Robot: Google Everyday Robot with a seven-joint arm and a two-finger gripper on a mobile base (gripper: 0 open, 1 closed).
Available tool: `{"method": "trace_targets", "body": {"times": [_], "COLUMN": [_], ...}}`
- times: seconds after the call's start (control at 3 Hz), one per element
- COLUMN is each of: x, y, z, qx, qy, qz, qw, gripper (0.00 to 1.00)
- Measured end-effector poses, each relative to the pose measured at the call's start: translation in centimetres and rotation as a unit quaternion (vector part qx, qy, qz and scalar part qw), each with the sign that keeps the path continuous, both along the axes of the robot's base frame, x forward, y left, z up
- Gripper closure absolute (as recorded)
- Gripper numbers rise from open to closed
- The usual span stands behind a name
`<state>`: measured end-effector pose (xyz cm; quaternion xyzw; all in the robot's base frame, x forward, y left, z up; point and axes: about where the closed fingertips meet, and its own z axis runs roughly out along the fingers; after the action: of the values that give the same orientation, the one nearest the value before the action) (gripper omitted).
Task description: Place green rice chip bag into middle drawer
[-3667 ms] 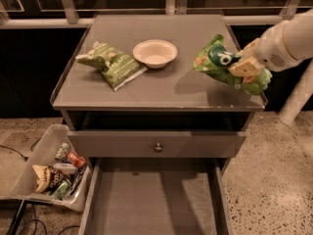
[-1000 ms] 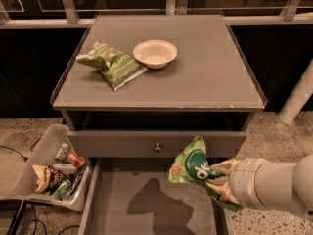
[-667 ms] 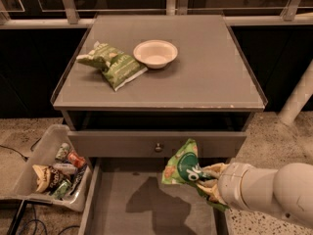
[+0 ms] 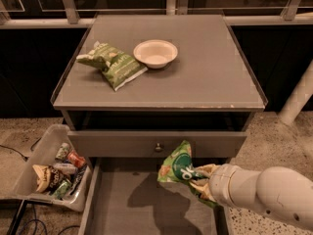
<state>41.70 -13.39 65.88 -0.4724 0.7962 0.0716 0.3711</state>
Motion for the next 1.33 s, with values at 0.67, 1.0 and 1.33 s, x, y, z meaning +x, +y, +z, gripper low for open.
{"method": "trace_targets", "body": {"times": [0.67, 1.0, 1.33], "x": [3.3, 4.8, 5.5], "y": [1.5, 2.2, 3.2], "z": [-6.1, -10.7, -14.3], "qx": [-0.009, -0.005, 0.007], "qy": [0.031, 0.039, 0.038], "qz": [-0.003, 0.003, 0.017], "qw": [0.9995, 0.9992, 0.9991], "gripper": [1.00, 1.00, 1.00]}}
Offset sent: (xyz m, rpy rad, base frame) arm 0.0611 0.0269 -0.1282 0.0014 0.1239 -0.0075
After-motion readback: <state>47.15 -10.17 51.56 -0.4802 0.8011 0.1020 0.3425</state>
